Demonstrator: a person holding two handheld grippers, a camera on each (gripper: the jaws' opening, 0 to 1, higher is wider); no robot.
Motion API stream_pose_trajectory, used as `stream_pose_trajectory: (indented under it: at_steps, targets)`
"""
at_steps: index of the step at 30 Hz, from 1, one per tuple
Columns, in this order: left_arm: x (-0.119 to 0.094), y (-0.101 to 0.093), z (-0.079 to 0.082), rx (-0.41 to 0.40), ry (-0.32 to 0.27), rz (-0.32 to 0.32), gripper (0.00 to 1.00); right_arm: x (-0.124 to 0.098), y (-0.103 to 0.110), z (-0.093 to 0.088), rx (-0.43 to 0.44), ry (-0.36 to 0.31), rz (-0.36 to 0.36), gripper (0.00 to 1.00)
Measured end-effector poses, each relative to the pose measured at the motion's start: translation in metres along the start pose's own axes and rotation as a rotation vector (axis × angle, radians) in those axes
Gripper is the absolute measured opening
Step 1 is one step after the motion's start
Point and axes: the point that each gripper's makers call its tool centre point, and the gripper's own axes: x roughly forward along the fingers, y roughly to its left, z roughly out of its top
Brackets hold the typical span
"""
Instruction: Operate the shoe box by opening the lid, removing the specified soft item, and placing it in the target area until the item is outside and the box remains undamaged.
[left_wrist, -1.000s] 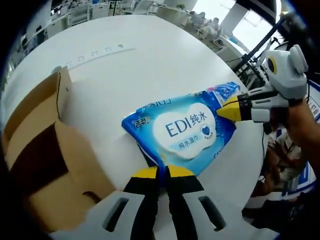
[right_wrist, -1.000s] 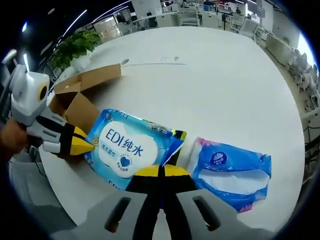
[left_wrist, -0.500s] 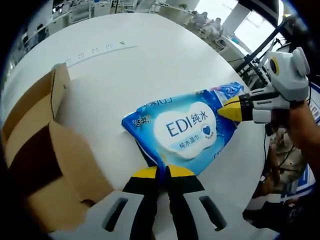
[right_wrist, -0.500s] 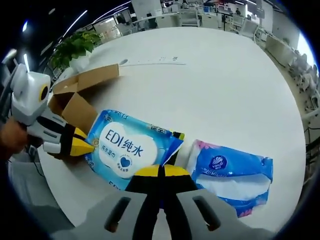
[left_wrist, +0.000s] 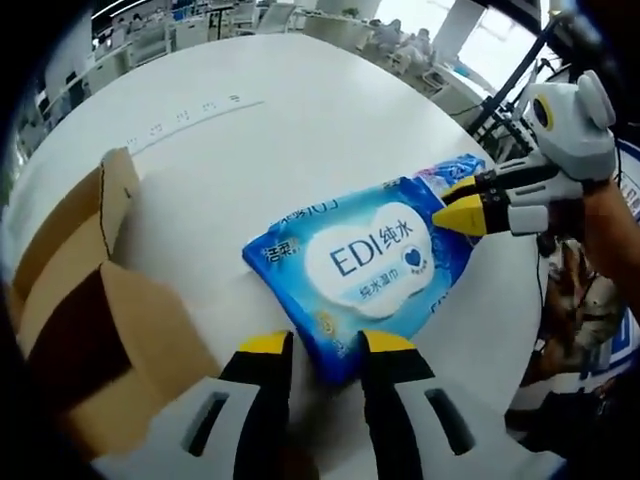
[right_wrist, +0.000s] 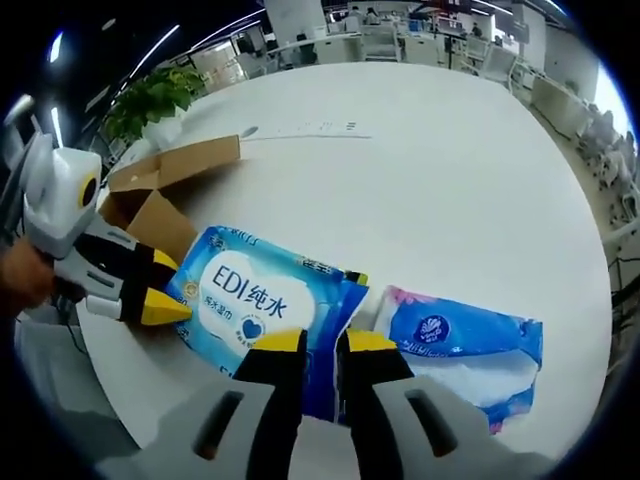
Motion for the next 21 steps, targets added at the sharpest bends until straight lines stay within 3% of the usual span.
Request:
stream_pose_trajectory:
  at_steps: [4, 10, 21]
  targets:
    - [-0.005, 0.001, 0.003, 0.009, -0.016, 0.003, 0.26, -0.004, -0.001, 0.004, -0.003, -0.021, -0.012, 0.21]
    - [-0.025, 0.0, 0.014, 0.032, -0.07, 0.015, 0.37, -0.011, 0.001, 0.011, 0.004, -0.049, -0.014, 0.27]
    - [-0.057, 0.005, 0.014, 0.032, -0.108, 0.015, 0.36, -0.026, 0.02, 0.019, -0.004, -0.071, -0.03, 0.28]
